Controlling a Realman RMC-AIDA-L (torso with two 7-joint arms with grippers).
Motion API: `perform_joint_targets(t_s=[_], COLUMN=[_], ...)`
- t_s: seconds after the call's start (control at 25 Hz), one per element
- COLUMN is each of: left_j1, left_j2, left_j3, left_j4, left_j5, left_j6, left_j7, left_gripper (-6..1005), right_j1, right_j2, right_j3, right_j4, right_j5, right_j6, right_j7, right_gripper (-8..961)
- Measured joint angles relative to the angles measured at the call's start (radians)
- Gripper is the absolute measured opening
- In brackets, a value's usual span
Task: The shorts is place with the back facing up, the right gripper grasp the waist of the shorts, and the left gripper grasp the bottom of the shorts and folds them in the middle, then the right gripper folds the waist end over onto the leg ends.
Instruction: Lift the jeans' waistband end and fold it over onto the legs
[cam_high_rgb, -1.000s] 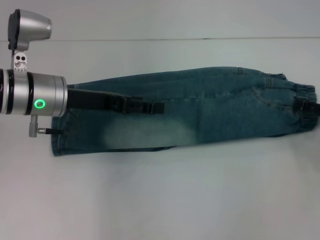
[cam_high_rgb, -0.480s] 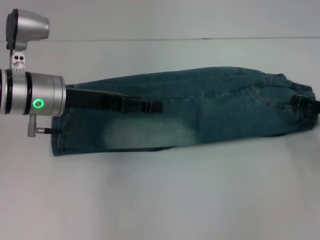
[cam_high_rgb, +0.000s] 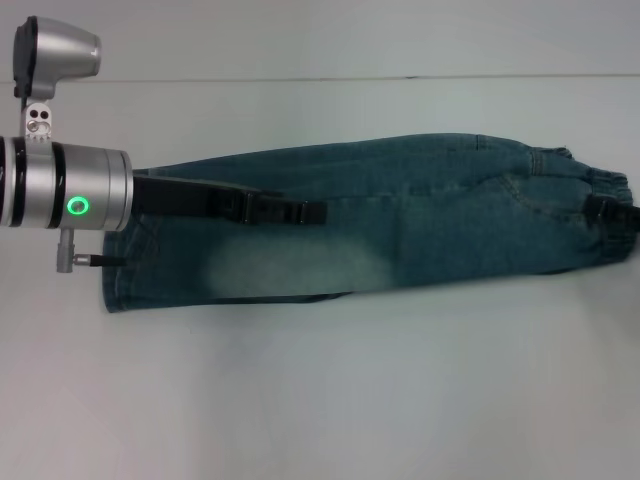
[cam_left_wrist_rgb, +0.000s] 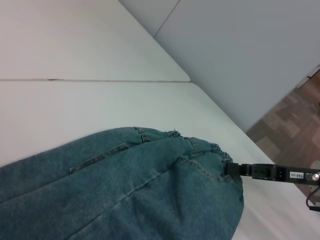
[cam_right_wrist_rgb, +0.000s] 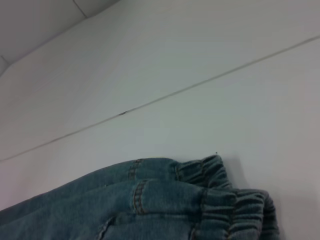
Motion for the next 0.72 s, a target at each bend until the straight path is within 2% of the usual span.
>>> perform_joint_targets(t_s=[0.72], left_j1=[0.0], left_j2=[0.002], left_j3=[0.001], left_j4=[-0.003], left_j5=[0.0], left_j6=[0.002], left_j7=[0.0], left_gripper=[936], right_j1=[0.015], right_j2=[-0.002], right_j3=[-0.002], right_j4=[0.012], right_j5=[-0.002], right_j6=[0.007], right_j7=[-0.004], right_gripper=[903])
